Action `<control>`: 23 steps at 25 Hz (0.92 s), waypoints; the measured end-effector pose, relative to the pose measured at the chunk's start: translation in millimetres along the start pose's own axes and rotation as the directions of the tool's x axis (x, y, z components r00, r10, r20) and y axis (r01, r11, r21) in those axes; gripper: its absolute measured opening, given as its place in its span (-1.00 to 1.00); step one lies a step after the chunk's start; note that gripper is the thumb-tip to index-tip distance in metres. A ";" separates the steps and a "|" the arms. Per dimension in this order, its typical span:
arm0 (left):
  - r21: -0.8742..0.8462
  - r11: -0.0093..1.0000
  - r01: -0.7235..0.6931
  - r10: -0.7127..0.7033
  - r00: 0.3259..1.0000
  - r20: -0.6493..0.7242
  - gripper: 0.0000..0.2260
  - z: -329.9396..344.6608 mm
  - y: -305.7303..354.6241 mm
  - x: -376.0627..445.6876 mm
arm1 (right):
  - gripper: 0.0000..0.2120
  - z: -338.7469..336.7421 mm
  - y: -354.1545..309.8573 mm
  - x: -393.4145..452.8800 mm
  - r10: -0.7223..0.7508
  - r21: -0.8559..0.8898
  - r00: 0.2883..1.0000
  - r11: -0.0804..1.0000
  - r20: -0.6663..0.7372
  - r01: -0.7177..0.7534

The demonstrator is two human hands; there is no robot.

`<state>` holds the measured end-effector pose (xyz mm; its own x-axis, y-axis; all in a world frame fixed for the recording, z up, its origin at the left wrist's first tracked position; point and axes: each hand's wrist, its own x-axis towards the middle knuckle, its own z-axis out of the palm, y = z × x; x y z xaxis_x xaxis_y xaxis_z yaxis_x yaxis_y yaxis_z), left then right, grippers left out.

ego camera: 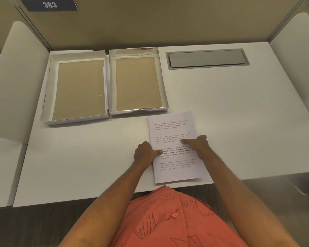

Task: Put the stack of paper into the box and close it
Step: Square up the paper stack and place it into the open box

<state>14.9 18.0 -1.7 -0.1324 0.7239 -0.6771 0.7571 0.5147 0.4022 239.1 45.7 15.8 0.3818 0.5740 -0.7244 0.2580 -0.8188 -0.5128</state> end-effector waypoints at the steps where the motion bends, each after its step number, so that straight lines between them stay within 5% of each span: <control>1: -0.003 1.000 0.002 -0.002 1.000 0.001 -0.46 -0.2 -0.1 -0.2 | -0.16 -1.4 0.0 1.1 0.001 0.012 1.000 1.000 0.018 -0.001; 8: 0.020 1.000 -0.005 0.005 1.000 -0.003 -0.46 -0.4 0.6 -0.4 | -0.25 -1.5 1.4 -4.3 -0.025 -0.154 1.000 0.988 -0.010 0.024; 12: 0.016 1.000 -0.009 0.009 1.000 -0.004 -0.46 -0.5 0.1 0.3 | -0.27 -8.8 -3.7 2.1 -0.048 0.168 0.987 0.985 0.156 0.021; 15: 0.012 1.000 -0.009 0.009 1.000 -0.010 -0.47 -0.7 0.1 -1.0 | -0.29 -17.9 -0.7 2.8 -0.024 0.231 0.978 0.973 0.205 -0.025; 18: 0.006 1.000 -0.015 0.015 1.000 -0.008 -0.47 -1.1 -1.0 -0.9 | -0.60 -15.2 7.5 1.9 -0.081 0.226 0.971 0.974 0.226 0.029; 23: -0.005 1.000 -0.026 0.026 1.000 -0.002 -0.45 -0.9 -1.6 -0.6 | -0.63 -10.1 7.6 -3.4 -0.247 0.054 0.955 0.969 0.165 0.241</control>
<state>13.2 17.1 -1.4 -0.1144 0.7379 -0.6651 0.7573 0.4981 0.4223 248.8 37.4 19.1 0.1545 0.7517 -0.6411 0.2940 -0.6545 -0.6965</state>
